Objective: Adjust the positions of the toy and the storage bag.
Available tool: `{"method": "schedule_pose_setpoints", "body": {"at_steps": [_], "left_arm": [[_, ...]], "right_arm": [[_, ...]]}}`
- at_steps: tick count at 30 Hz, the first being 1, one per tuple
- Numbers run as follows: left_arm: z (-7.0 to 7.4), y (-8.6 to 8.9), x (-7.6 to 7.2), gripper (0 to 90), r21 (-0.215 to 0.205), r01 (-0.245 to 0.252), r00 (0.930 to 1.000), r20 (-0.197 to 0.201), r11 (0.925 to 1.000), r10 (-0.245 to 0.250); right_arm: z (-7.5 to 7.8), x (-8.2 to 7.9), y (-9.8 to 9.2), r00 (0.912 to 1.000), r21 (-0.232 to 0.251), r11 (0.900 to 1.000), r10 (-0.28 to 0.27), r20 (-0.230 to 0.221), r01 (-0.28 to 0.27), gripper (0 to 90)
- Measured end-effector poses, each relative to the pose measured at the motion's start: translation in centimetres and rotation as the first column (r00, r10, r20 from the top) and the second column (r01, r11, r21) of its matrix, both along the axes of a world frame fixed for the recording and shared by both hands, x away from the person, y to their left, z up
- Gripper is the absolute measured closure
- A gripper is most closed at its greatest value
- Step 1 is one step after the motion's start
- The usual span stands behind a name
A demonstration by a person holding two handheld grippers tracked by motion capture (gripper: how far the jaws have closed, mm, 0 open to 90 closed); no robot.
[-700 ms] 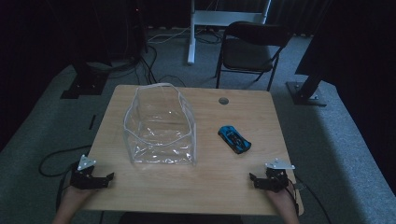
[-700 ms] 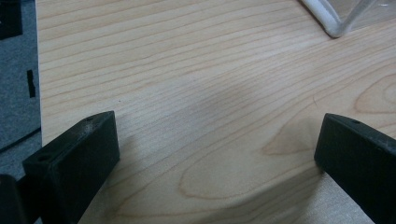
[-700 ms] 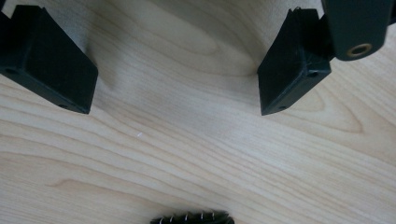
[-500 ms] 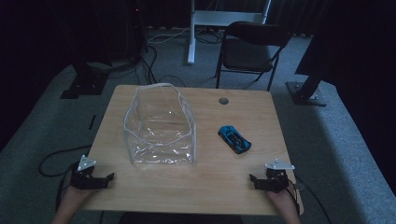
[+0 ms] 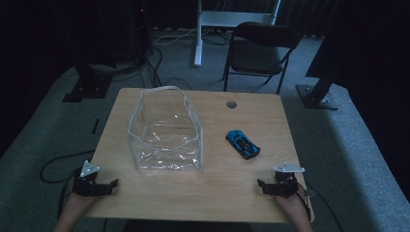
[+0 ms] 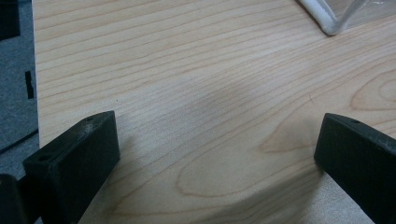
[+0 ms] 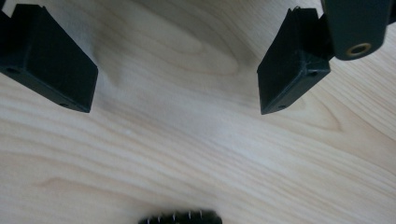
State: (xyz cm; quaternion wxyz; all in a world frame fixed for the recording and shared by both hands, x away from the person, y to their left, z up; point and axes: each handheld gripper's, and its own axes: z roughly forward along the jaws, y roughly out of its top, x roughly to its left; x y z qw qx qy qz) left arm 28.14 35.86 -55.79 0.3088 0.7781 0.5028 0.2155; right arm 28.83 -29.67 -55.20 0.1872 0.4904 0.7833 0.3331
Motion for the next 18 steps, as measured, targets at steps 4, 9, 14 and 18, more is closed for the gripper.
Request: {"method": "schedule_pose_setpoints", "body": {"at_steps": [4, 9, 14, 18], "left_arm": [[0.0, 0.0, 0.0, 0.5, 0.0, -0.001, 1.0, 0.0, 1.0, 0.001], [0.0, 0.0, 0.0, 0.6, -0.002, -0.003, 1.0, 0.001, 1.0, 0.003], [0.0, 0.0, 0.0, 0.7, -0.001, -0.005, 1.0, 0.001, 1.0, 0.005], [0.0, -0.1, 0.0, 1.2, -0.002, -0.01, 0.9999, 0.003, 0.9999, 0.01]], "right_arm": [[0.9, 0.4, 0.1, 0.9998, 0.014, 1.0, -0.004, 0.021, 0.004, 11.6], [1.7, 1.1, 0.5, 0.9994, 0.025, 1.0, 0.009, 0.033, -0.01, 11.7], [2.2, 1.8, 1.0, 0.9986, 0.02, 1.0, 0.017, 0.05, -0.018, 11.7], [2.7, 2.4, 1.3, 0.9981, 0.031, 0.999, 0.028, 0.056, -0.03, 11.6]]}}
